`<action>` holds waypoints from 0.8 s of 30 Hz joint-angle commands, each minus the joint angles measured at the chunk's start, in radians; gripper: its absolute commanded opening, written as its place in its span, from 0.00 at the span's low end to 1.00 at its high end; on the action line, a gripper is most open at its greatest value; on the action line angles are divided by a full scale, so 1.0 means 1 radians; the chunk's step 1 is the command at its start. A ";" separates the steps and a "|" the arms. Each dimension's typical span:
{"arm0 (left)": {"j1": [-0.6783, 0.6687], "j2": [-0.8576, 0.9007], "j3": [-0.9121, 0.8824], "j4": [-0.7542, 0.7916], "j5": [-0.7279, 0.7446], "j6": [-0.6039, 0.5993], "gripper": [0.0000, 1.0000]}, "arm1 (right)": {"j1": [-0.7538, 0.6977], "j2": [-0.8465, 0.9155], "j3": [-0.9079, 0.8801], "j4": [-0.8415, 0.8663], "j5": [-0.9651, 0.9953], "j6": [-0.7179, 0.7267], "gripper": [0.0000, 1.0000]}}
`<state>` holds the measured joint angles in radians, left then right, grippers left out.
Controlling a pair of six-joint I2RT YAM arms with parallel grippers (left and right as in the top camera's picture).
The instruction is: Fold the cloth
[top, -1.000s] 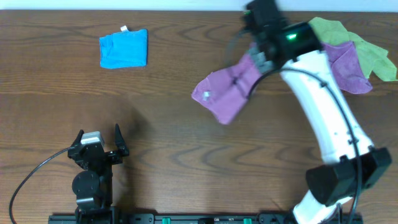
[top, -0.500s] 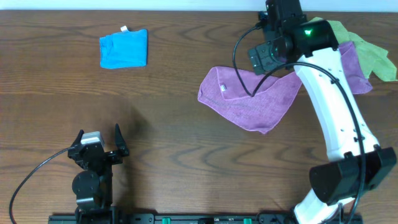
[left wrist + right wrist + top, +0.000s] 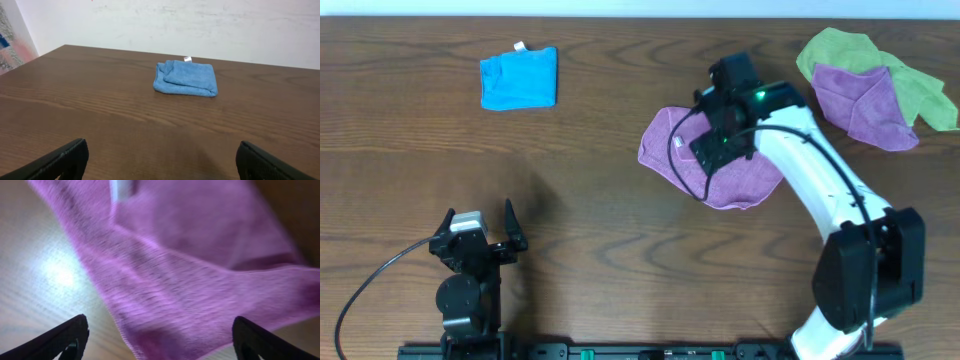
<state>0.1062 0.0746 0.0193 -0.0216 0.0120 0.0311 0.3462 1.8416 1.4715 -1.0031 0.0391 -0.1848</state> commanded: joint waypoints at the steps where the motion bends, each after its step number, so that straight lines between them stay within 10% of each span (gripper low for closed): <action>1: -0.005 -0.008 -0.014 -0.055 -0.015 0.014 0.95 | 0.029 -0.006 -0.055 0.021 -0.032 0.005 0.90; 24: -0.005 -0.008 -0.014 -0.055 -0.015 0.014 0.95 | 0.125 0.138 -0.142 0.390 0.179 -0.019 0.82</action>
<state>0.1062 0.0746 0.0193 -0.0216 0.0120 0.0311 0.4644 1.9625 1.3315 -0.6331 0.1612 -0.1928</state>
